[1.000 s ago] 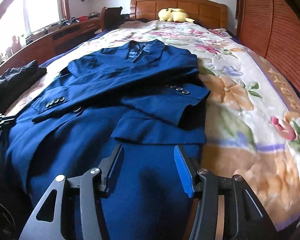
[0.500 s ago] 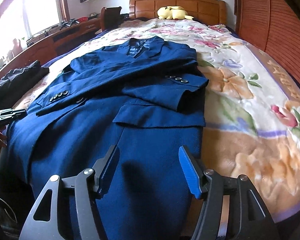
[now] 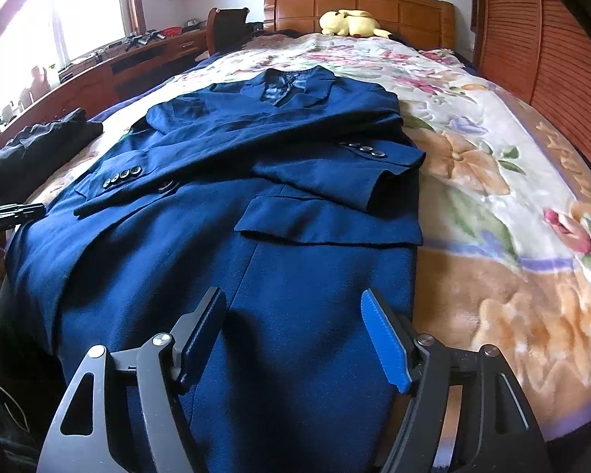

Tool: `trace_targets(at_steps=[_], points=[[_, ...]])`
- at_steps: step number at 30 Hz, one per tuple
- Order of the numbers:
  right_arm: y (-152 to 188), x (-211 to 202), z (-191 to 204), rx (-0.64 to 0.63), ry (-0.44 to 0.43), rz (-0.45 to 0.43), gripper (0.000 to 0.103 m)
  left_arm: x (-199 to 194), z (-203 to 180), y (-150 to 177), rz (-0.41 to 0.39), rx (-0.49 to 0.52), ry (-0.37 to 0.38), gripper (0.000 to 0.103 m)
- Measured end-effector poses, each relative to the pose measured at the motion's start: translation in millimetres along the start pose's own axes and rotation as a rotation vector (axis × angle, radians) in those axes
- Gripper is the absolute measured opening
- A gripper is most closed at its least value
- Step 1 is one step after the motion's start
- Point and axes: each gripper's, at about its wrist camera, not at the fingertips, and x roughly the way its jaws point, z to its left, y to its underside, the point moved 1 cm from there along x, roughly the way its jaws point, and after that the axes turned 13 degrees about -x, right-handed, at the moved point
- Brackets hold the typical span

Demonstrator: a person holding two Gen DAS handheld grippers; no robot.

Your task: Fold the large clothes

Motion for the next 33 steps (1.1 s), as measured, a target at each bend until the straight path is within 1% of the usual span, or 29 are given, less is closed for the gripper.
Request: trace_targets(at_steps=[6,14,16,19,25,27,29,33], points=[[-1,1,0,0.003,-0.005,-0.002,0.075,-4,0,-1,-0.017,-0.007,0.007,0.023],[-1,1,2,0.0,-0.004,-0.003,0.077,-12,-5,0,-0.034,0.026,-0.016,0.023],[-1,1,3,0.001,-0.004,-0.004,0.077,-13,-6,1,-0.025,0.031,-0.013,0.023],[0,1,3,0.001,-0.005,-0.005,0.078,-13,-9,3,-0.023,0.058,-0.03,0.023],[0,0,4,0.001,-0.009,-0.008,0.079,-12,-10,5,-0.01,0.068,-0.026,0.023],[0,-1,4,0.0,-0.01,-0.009,0.079,-12,-9,5,-0.006,0.061,-0.02,0.023],[0,-1,4,0.001,-0.011,-0.01,0.079,-10,-6,5,0.022,0.038,0.004,0.023],[1,-1,5,0.0,-0.012,-0.012,0.08,-11,-2,5,0.032,0.005,0.025,0.023]])
